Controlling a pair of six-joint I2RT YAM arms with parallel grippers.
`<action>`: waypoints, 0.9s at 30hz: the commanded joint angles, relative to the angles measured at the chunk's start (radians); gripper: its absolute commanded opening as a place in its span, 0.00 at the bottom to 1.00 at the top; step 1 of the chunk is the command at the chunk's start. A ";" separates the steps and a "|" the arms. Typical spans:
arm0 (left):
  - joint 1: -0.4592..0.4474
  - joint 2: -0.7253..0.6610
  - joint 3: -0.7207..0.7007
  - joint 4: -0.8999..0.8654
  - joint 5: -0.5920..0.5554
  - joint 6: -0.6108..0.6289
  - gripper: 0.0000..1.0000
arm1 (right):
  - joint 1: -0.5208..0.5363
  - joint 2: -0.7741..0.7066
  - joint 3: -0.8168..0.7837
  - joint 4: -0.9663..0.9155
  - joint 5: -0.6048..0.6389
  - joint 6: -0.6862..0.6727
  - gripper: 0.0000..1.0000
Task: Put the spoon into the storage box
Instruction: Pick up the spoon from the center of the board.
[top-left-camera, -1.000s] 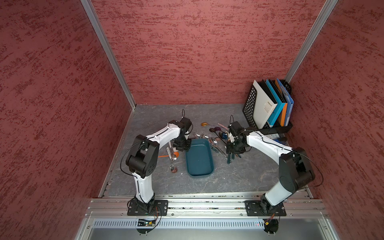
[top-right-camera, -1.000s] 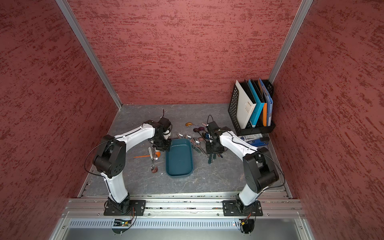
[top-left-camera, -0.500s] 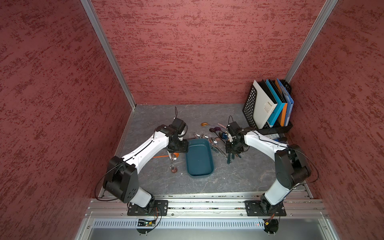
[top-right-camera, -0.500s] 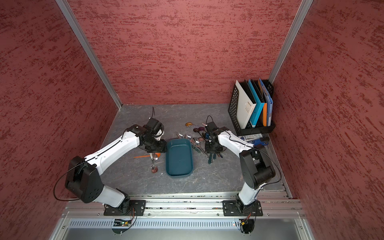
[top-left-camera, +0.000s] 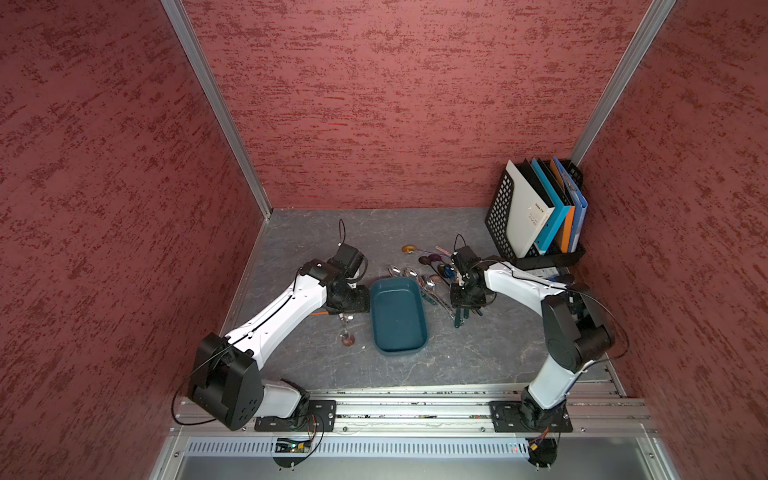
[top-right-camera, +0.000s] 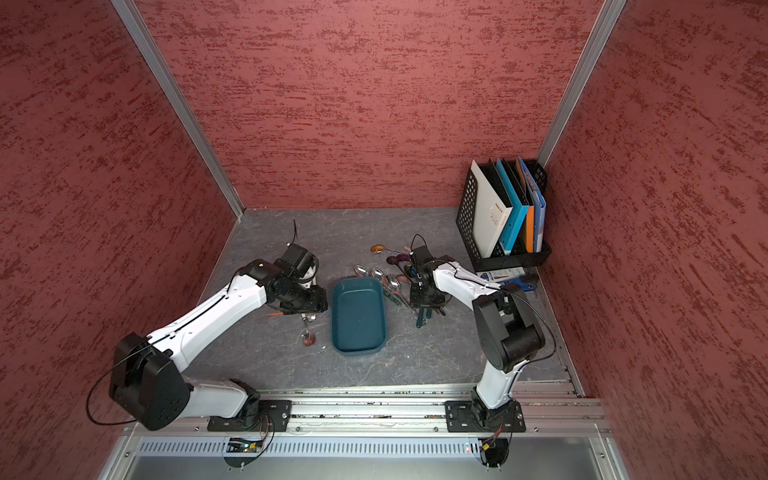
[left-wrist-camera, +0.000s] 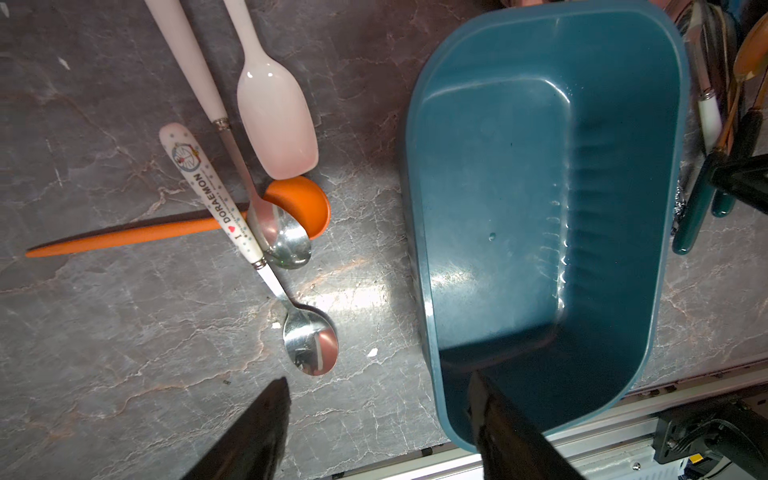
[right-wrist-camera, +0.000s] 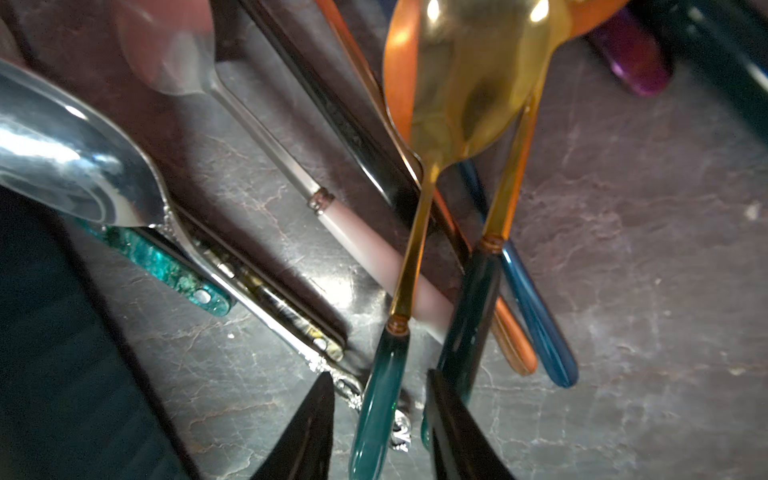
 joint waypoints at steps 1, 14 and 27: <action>0.005 -0.022 -0.013 -0.006 -0.012 -0.009 0.71 | 0.000 0.018 -0.018 0.032 0.027 0.021 0.39; 0.009 -0.045 -0.034 -0.007 -0.023 -0.029 0.71 | 0.002 0.047 -0.057 0.063 0.023 0.028 0.31; 0.022 -0.054 -0.035 -0.006 -0.023 -0.031 0.71 | 0.002 0.026 -0.066 0.063 0.015 -0.003 0.18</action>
